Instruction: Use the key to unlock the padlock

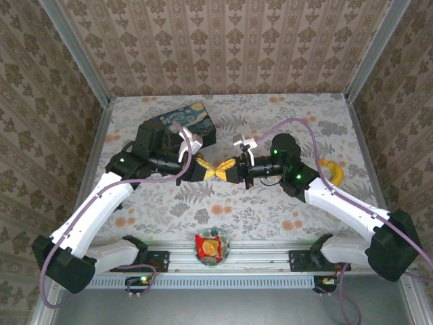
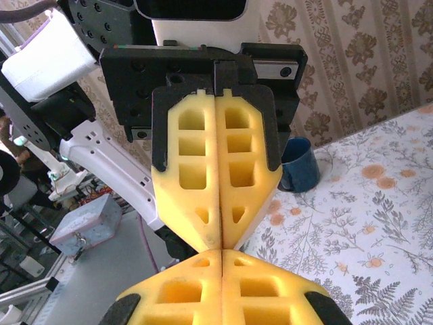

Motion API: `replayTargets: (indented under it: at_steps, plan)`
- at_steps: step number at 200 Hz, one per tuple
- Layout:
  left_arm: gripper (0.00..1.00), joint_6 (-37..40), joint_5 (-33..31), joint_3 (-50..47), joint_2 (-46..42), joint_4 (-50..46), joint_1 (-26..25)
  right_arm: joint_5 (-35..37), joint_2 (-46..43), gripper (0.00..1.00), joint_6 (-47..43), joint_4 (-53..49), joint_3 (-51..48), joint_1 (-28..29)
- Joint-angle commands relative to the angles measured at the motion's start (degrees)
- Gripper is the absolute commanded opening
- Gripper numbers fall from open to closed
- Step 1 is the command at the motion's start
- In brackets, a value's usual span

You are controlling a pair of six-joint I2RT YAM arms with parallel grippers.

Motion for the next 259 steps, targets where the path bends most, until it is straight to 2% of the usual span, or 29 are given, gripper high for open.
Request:
replayTargets:
  at_steps: [1, 37, 41, 54, 71, 95, 97, 124, 136, 148, 167, 193, 228, 259]
  plan:
    - [0.0, -1.7, 1.2, -0.8, -0.7, 4.3, 0.8, -2.8, 0.3, 0.0, 0.8, 1.1, 0.4, 0.5]
    - [0.01, -5.1, 1.2, -2.3, -1.3, 8.1, 2.0, -0.8, 0.3, 0.0, 0.8, -0.4, 0.1, 0.5]
    - [0.06, -5.7, 1.3, -2.6, -1.5, 8.8, 2.3, -0.3, 0.2, 0.0, 0.7, -0.6, 0.0, 0.5]
    - [0.31, -8.3, 1.3, -3.7, -2.1, 11.6, 3.2, 2.1, 0.0, 0.0, 0.6, -1.8, -0.3, 0.4]
    - [0.52, -11.8, 0.8, -5.3, -3.4, 15.6, 4.4, 5.1, -0.1, 0.0, 0.7, -2.8, -1.0, 0.1]
    - [0.72, -16.3, -4.1, -7.7, -6.5, 20.5, 5.2, 7.7, -0.4, 0.0, 2.0, -2.7, -2.3, -0.5]
    - [0.74, -16.6, -4.7, -7.8, -6.7, 20.8, 6.4, 7.9, -0.4, 0.0, 2.0, -2.8, -2.3, -0.5]
    - [0.99, -18.0, -17.0, -9.8, -10.7, 21.0, 7.2, 11.8, -0.9, 0.0, 4.0, -3.0, -3.5, -1.0]
    - [1.0, -19.5, -22.9, -11.6, -12.0, 21.9, 7.1, 14.3, -1.1, 0.0, 5.2, -3.8, -3.9, -1.4]
    - [1.0, -21.5, -32.5, -13.5, -13.0, 22.5, 7.1, 16.3, -1.3, 0.0, 6.6, -4.3, -4.4, -2.0]
    - [1.0, -24.9, -43.7, -17.2, -13.8, 23.7, 6.8, 20.7, -1.8, 0.0, 9.3, -5.2, -5.9, -2.9]
    - [1.0, -29.1, -54.6, -21.2, -12.4, 25.8, 5.9, 19.6, -1.7, 0.0, 11.1, -6.0, -7.1, -4.1]
    - [0.92, -35.3, -69.1, -23.1, -3.9, 27.6, 1.6, 20.1, -1.2, 0.0, 11.7, -6.8, -8.3, -4.7]
    - [0.92, -44.8, -81.5, -19.2, 8.2, 25.0, -1.6, 21.0, -1.4, 0.0, 12.5, -6.0, -9.9, -5.9]
